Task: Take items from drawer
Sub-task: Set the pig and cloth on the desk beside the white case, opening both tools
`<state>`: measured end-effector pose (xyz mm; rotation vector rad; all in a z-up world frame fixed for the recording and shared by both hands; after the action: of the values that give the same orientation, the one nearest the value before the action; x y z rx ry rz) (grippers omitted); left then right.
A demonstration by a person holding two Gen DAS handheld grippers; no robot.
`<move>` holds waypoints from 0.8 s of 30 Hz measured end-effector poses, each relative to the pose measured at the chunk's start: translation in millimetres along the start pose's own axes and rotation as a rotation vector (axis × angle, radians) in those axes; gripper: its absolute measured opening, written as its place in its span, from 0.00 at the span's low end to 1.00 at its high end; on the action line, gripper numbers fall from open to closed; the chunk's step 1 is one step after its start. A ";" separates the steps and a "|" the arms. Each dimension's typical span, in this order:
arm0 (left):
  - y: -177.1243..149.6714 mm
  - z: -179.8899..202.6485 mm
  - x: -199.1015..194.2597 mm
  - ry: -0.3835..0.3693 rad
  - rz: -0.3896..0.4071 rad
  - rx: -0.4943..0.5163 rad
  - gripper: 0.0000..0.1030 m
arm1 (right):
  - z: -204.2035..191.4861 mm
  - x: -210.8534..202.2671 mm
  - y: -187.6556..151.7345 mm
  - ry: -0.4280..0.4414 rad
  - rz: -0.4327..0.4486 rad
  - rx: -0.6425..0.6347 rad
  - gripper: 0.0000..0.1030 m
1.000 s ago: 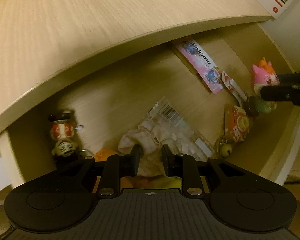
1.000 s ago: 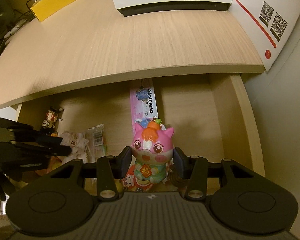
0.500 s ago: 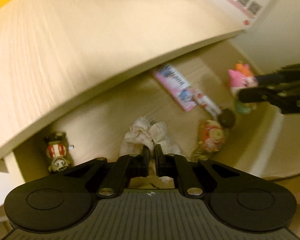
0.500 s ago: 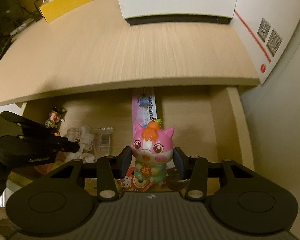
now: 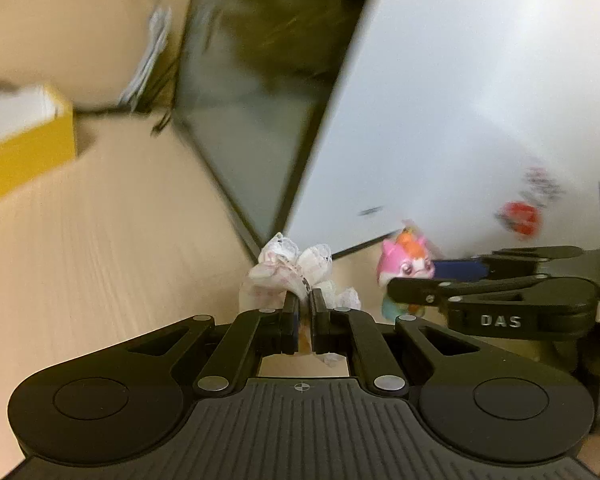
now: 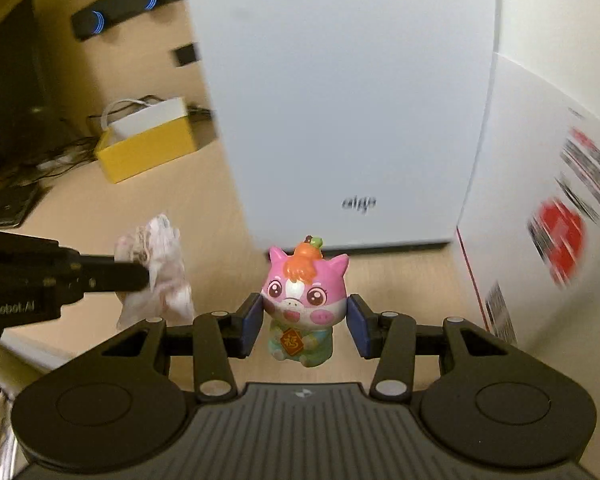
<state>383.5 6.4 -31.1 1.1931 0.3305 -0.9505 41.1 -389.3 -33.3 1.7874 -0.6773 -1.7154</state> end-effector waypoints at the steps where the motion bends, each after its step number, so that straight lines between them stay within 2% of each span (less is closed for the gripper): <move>1: -0.4 -10.4 14.7 0.023 -0.025 -0.012 0.07 | 0.4 11.1 4.4 0.000 -0.010 -0.003 0.44; 8: -10.0 -36.5 74.2 0.056 -0.098 -0.048 0.08 | 2.5 80.0 4.8 0.022 -0.138 -0.025 0.44; 13: -16.9 -55.5 80.0 0.041 -0.100 -0.073 0.10 | 1.4 101.7 1.7 0.057 -0.167 -0.051 0.44; 18: -17.3 -59.3 80.2 0.047 -0.072 -0.027 0.13 | -2.7 111.7 0.0 0.051 -0.185 -0.086 0.45; 20: -17.6 -57.9 75.5 0.039 -0.057 -0.020 0.14 | -5.8 111.2 0.6 0.062 -0.188 -0.122 0.48; 22: -16.5 -57.4 69.8 0.035 -0.041 -0.012 0.14 | -8.2 107.3 2.1 0.065 -0.179 -0.141 0.59; 24: -14.8 -55.9 63.8 0.037 -0.025 0.001 0.14 | -10.4 98.7 5.1 0.062 -0.154 -0.164 0.66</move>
<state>423.6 26.9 -104.5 1.2115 0.3755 -0.9512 56.6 -461.5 -99.8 1.8085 -0.3687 -1.7519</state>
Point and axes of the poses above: each gripper's, at about its wrist camera, not at the fingertips, and x roughly the way its jaws point, z to its right, y to its top, the point moved 9 cm from there along x, roughly the way its jaws point, and after that the axes turned 8 degrees about -x, right-handed, at the moved point
